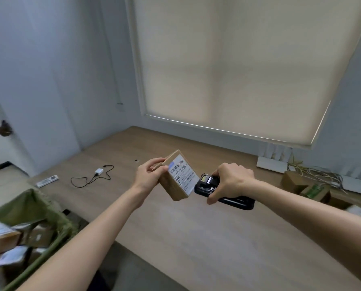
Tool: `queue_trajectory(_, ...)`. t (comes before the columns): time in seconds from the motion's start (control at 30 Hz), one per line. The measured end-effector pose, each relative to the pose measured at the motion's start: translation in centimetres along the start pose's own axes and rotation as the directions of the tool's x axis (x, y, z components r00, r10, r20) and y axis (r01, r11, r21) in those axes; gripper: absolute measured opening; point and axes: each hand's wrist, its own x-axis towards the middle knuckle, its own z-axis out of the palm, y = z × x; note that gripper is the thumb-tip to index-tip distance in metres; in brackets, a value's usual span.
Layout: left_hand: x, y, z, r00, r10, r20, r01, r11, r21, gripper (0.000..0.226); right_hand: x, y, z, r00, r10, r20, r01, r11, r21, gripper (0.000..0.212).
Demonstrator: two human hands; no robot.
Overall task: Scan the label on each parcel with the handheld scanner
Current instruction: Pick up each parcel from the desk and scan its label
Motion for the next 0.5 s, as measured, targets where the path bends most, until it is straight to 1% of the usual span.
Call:
queue_trajectory(0.17, -0.3, -1.0, -4.7, 1.000, 0.003, -0.029, -0.003, 1.000, -0.007, 0.025, 0.4, -4.9, 0.6, 0.999, -0.041, 0.011, 0.041, 0.999, -0.019, 0.060)
queue_trajectory(0.37, 0.2, -2.0, -10.0, 0.998, 0.007, -0.064, -0.007, 1.000, -0.005, 0.022, 1.1, -10.3, 1.3, 0.997, -0.071, 0.018, 0.072, 0.996, -0.044, 0.059)
queue_trajectory(0.5, 0.3, -2.7, -13.6, 0.995, -0.010, -0.100, 0.008, 1.000, -0.021, 0.021, 1.4, -13.8, 1.9, 0.996, -0.083, 0.036, 0.083, 0.996, -0.009, 0.060)
